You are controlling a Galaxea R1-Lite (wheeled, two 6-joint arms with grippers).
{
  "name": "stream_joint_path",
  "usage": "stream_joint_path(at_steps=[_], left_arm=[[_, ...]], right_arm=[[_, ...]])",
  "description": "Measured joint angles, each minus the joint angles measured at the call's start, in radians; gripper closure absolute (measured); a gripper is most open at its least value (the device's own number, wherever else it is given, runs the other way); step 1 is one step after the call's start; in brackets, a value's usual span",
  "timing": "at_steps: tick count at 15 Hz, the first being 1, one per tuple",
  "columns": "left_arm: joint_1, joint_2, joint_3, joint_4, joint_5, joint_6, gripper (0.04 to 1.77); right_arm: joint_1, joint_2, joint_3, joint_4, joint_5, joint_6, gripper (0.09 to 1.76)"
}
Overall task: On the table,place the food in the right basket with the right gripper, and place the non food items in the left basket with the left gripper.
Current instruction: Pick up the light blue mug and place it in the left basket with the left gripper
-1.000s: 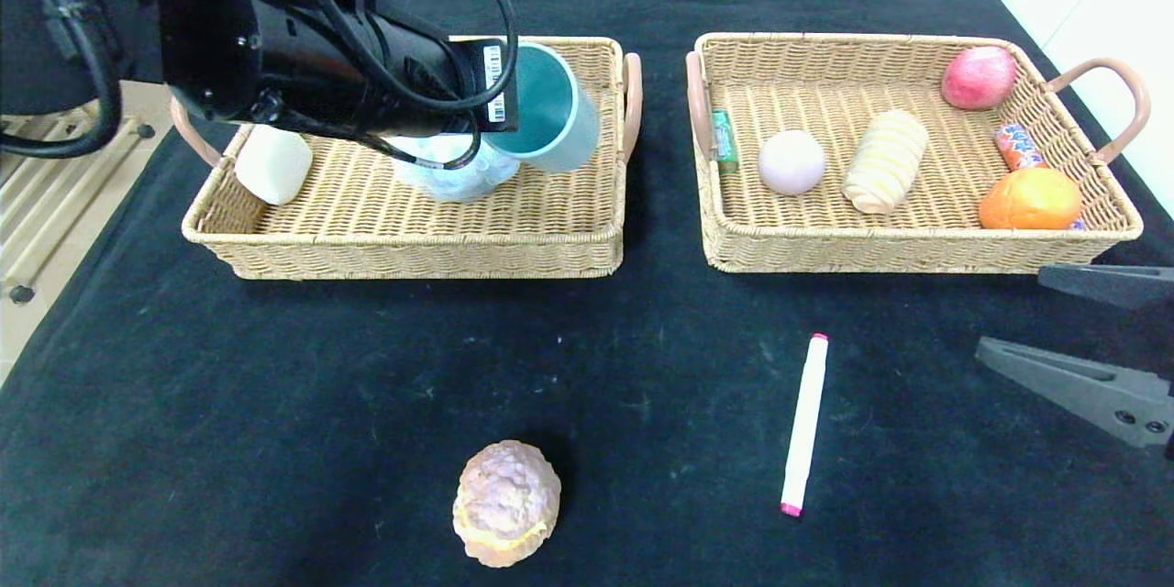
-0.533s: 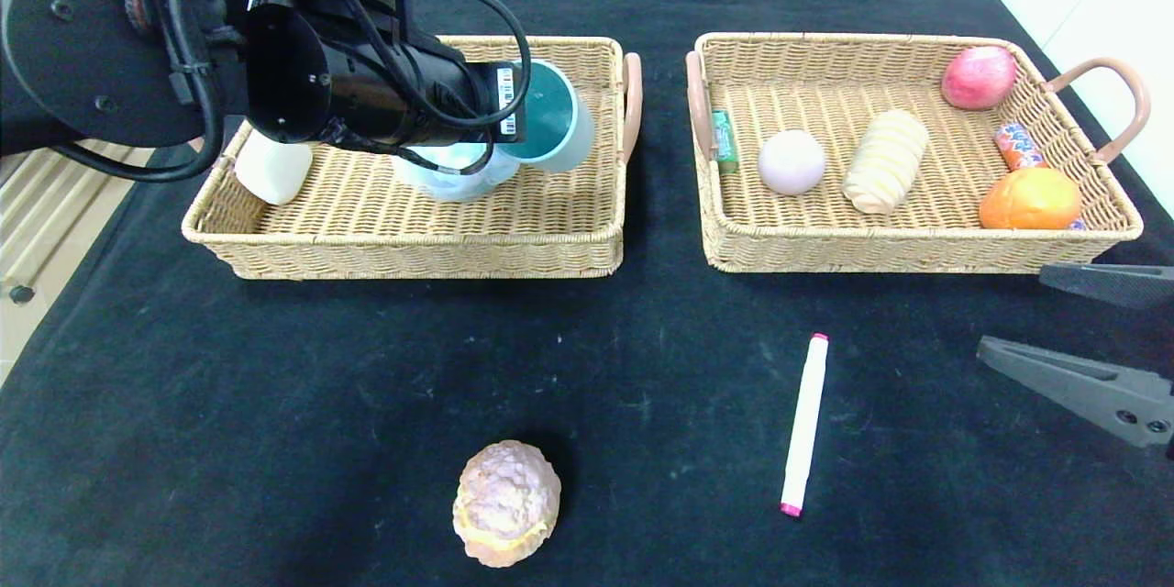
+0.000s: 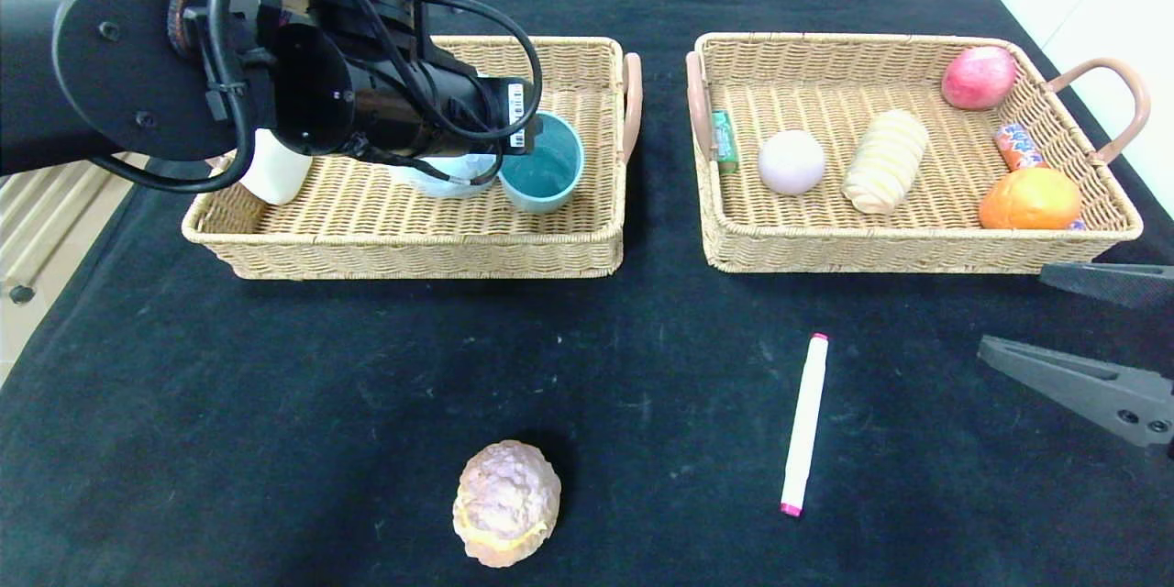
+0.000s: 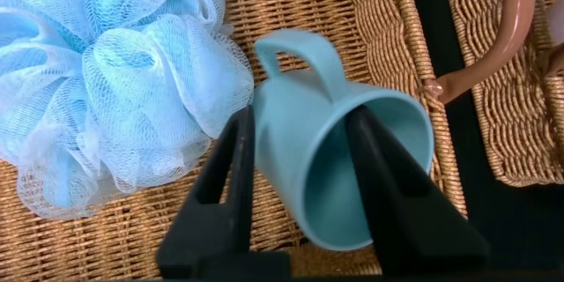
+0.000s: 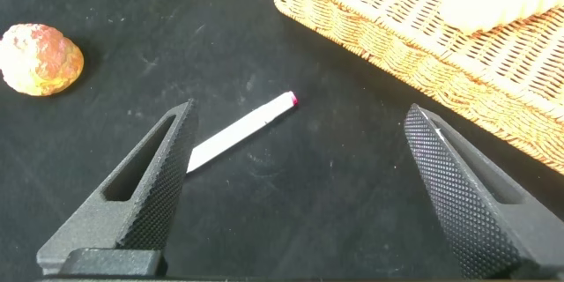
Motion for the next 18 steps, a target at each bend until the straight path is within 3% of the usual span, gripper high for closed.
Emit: stream_joint_path(at_steps=[5, 11, 13, 18], left_arm=[[-0.002, -0.01, 0.003, 0.007, 0.006, 0.017, 0.56], [-0.023, -0.105, 0.104, 0.017, 0.01, 0.042, 0.32], [-0.061, -0.153, 0.178, 0.018, 0.01, 0.047, 0.27], [-0.236, -0.232, 0.32, 0.023, 0.012, 0.049, 0.19]], right_arm=[[0.0, 0.0, 0.0, 0.0, 0.0, 0.0, 0.14], [0.0, 0.0, 0.0, 0.001, 0.0, 0.0, 0.14], [-0.001, -0.001, -0.002, 0.001, -0.001, 0.001, 0.14], [-0.028, -0.015, -0.019, 0.005, -0.006, 0.008, 0.14]])
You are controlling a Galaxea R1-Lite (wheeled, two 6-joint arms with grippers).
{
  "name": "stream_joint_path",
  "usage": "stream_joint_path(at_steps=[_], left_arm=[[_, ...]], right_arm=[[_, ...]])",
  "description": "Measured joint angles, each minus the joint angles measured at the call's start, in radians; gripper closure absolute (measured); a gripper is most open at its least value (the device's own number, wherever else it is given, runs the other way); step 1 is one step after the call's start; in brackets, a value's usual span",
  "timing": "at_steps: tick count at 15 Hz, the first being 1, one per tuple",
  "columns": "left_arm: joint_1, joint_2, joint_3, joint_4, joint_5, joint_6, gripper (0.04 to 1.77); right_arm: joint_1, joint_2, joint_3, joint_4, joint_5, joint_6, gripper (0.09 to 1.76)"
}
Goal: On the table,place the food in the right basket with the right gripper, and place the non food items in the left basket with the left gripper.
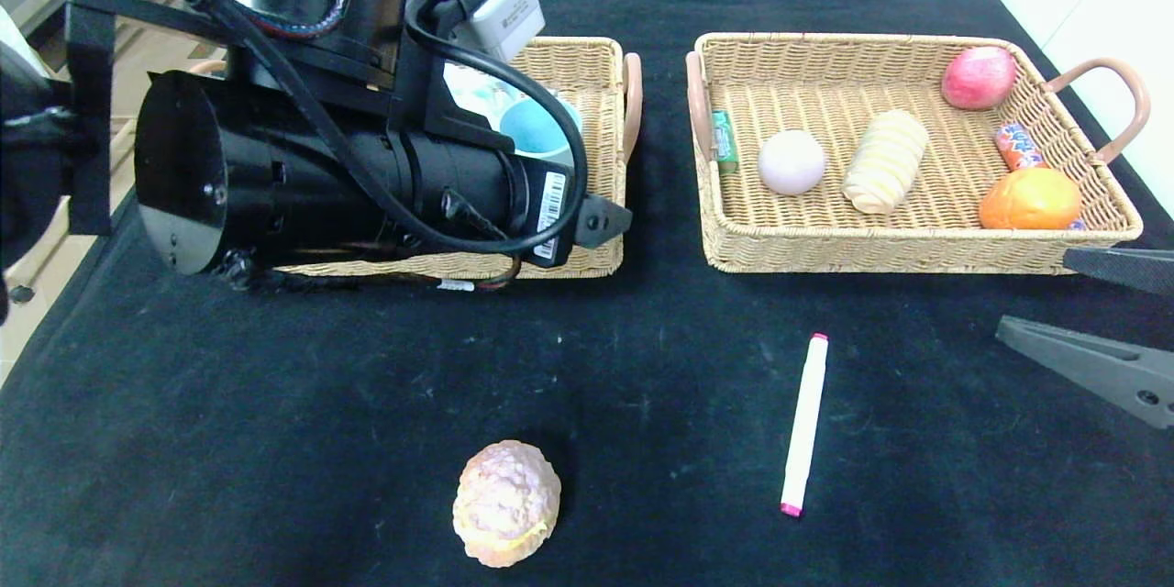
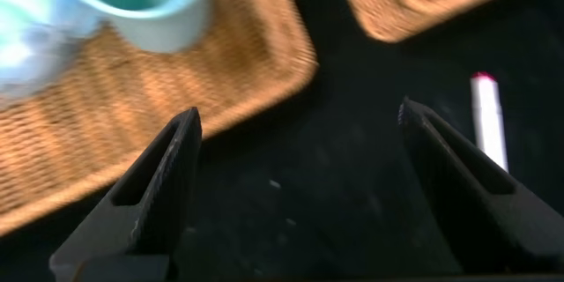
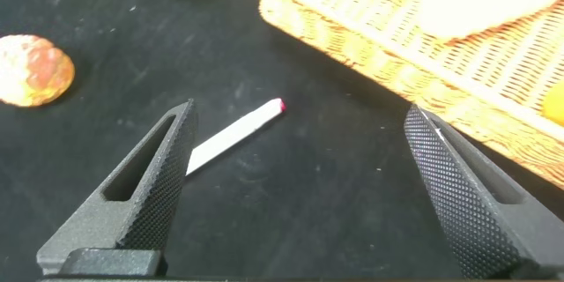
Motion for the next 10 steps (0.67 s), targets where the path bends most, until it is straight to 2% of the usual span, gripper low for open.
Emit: stream_joint_path(at_steps=[2, 5, 8, 10], left_arm=[[-0.054, -0.015, 0.029, 0.016, 0.013, -0.001, 0.16], [-0.098, -0.029, 0.044, 0.167, 0.083, -0.022, 0.14], [-0.122, -0.059, 0.055, 0.331, 0.089, -0.145, 0.13], [-0.127, -0.079, 0.072, 0.421, 0.072, -0.221, 0.12]], right_arm=[[-0.005, -0.003, -0.002, 0.0, 0.0, 0.006, 0.14], [-0.007, -0.003, -0.003, 0.001, 0.0, 0.006, 0.14], [-0.007, -0.001, -0.001, 0.001, -0.001, 0.006, 0.14], [-0.007, 0.003, -0.001, 0.001, 0.0, 0.006, 0.14]])
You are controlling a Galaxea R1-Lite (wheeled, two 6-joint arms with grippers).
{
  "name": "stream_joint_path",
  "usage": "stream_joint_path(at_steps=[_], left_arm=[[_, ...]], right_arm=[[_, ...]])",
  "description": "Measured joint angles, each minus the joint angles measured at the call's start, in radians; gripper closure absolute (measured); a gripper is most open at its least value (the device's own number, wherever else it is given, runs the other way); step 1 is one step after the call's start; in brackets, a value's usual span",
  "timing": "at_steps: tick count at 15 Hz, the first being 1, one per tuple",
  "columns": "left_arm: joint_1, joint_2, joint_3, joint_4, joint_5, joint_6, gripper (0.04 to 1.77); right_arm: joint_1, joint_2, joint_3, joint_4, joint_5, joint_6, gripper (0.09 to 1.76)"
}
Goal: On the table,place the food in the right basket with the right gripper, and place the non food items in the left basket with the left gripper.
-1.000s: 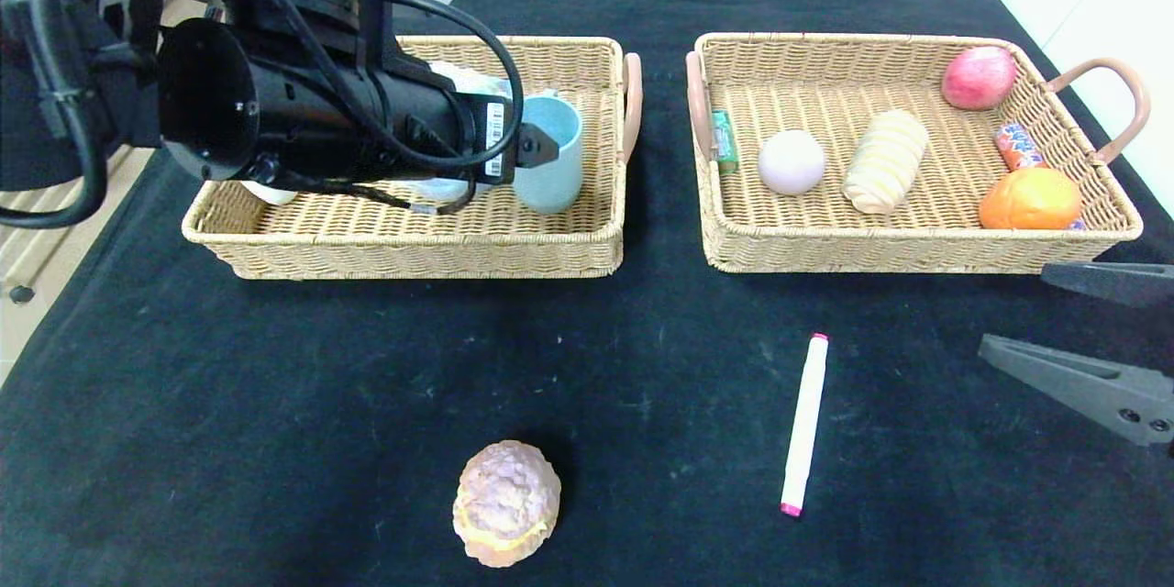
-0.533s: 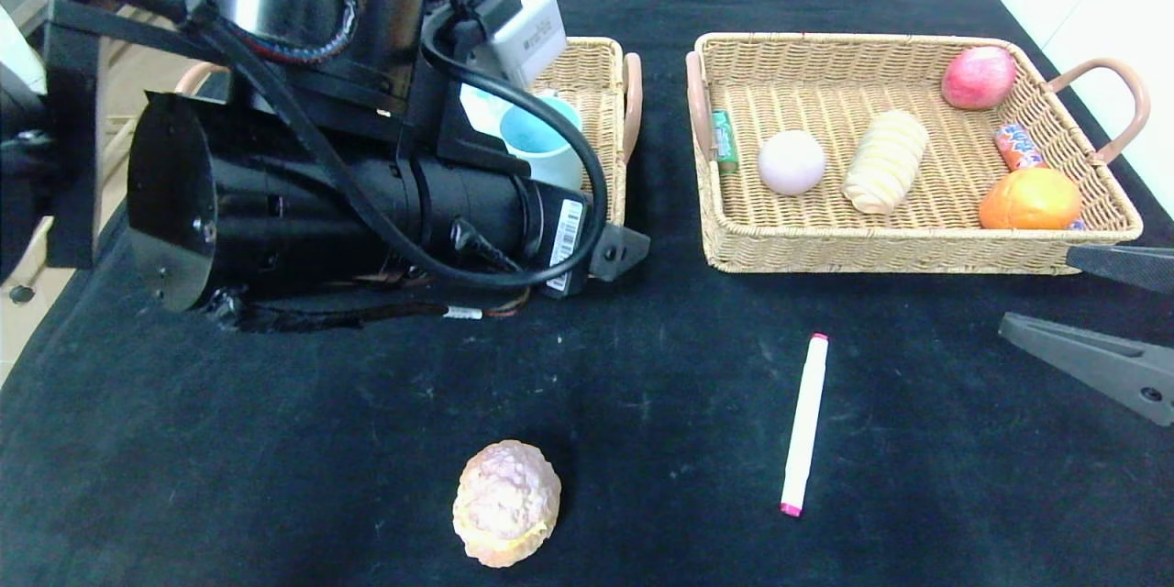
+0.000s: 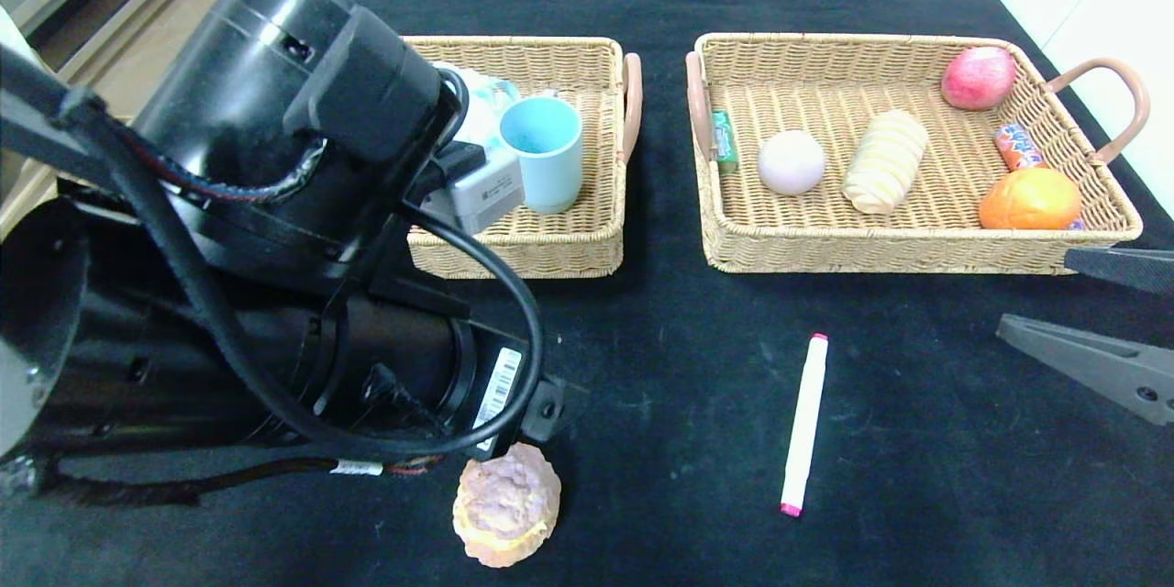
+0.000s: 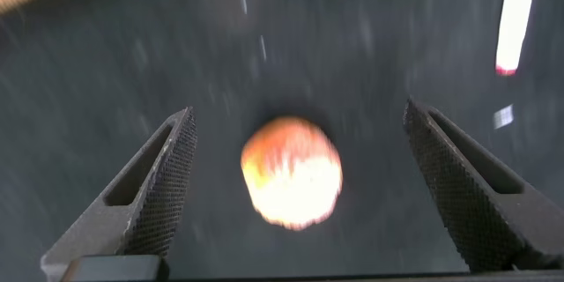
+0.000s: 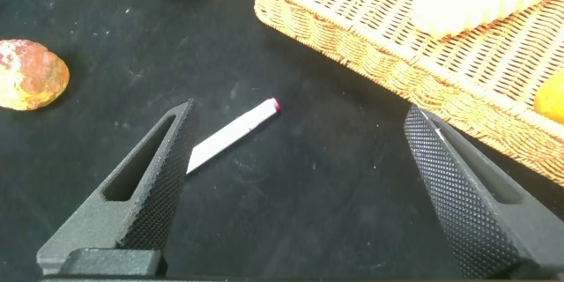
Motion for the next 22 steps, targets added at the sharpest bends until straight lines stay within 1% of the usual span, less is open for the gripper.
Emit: stream_joint_path(at_steps=[2, 4, 7, 9, 16, 20, 22], left_arm=[[0.0, -0.012, 0.044, 0.026, -0.013, -0.022, 0.11], [-0.003, -0.009, 0.099, 0.026, -0.015, -0.027, 0.11], [-0.022, 0.016, 0.143, 0.03, -0.012, -0.056, 0.11], [-0.031, 0.04, 0.166, 0.029, -0.007, -0.059, 0.11], [-0.033, 0.098, 0.203, 0.029, -0.003, -0.062, 0.1], [-0.033, 0.12, 0.207, 0.028, 0.0, -0.07, 0.1], [-0.033, 0.126, 0.207, 0.027, 0.0, -0.07, 0.43]], right_arm=[[0.001, 0.004, 0.001, 0.0, 0.0, 0.0, 0.14], [0.003, 0.008, 0.003, 0.0, 0.0, -0.001, 0.14], [0.004, 0.012, 0.003, 0.0, 0.0, -0.002, 0.14], [0.004, 0.014, 0.005, 0.0, 0.0, -0.001, 0.14], [0.005, 0.015, 0.005, -0.002, 0.0, -0.001, 0.14], [0.004, 0.015, 0.005, -0.002, 0.0, -0.001, 0.14], [0.004, 0.015, 0.005, -0.001, 0.0, -0.001, 0.14]])
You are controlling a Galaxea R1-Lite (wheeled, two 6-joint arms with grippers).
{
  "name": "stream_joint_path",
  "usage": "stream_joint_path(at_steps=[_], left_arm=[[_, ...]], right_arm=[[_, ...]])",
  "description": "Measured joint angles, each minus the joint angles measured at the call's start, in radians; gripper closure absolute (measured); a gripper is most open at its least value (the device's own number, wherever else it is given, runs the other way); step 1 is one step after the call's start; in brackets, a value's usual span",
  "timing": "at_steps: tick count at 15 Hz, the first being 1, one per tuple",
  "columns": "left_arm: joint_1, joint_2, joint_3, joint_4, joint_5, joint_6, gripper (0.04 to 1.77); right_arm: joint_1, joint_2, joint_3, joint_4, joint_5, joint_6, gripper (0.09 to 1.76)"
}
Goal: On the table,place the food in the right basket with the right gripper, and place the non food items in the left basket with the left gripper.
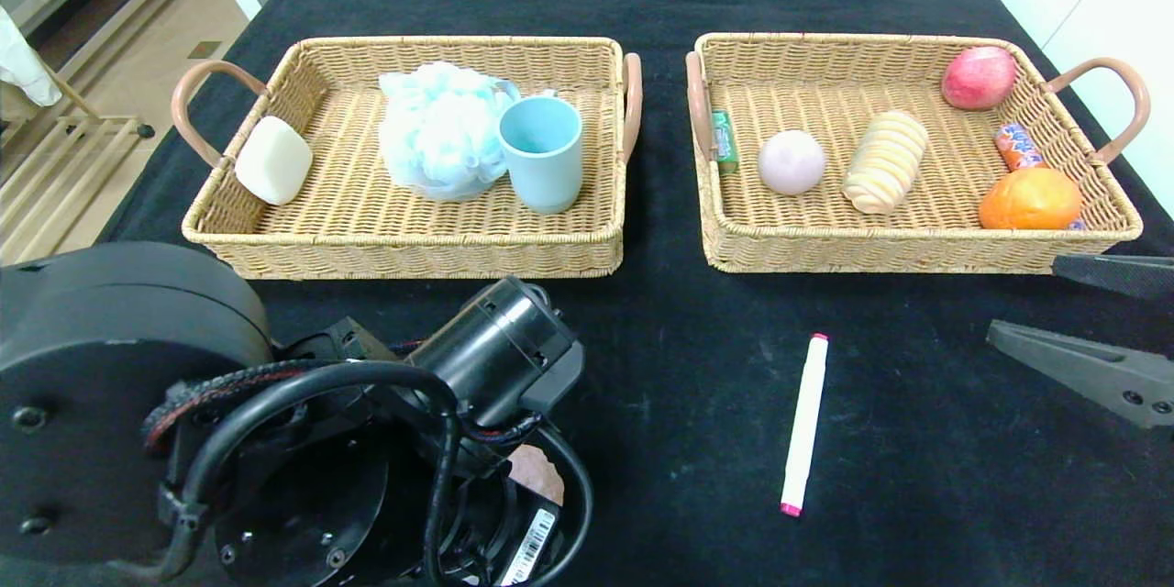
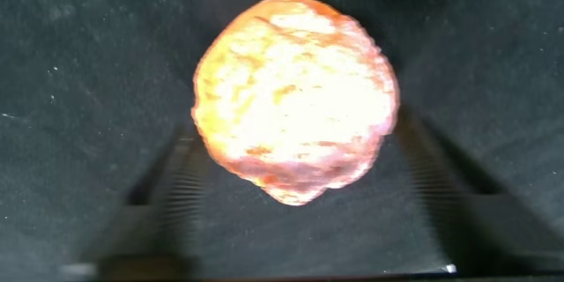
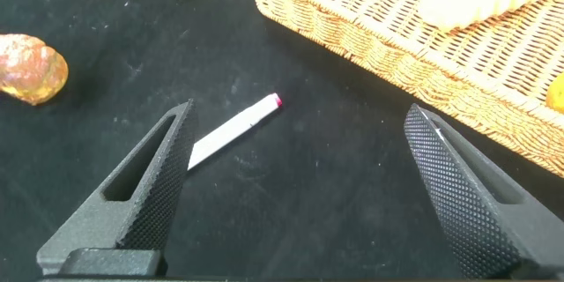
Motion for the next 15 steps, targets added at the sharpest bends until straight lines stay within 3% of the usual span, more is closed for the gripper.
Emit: stream_joint_path(at_steps=[2, 6, 15], left_arm=[[0.0, 0.004, -0.001, 0.0, 0.0, 0.001, 0.71], [0.0, 0.007, -0.002, 0.002, 0.0, 0.002, 0.95], [-0.006, 0.014, -0.007, 0.001, 0.002, 0.004, 0.97]], right_arm=[[0.0, 0.0, 0.0, -0.002, 0.0, 0.0, 0.14], [-0.001, 0.0, 0.0, -0.002, 0.0, 0.0, 0.14], [-0.002, -0.002, 0.0, -0.002, 0.0, 0.0, 0.14]])
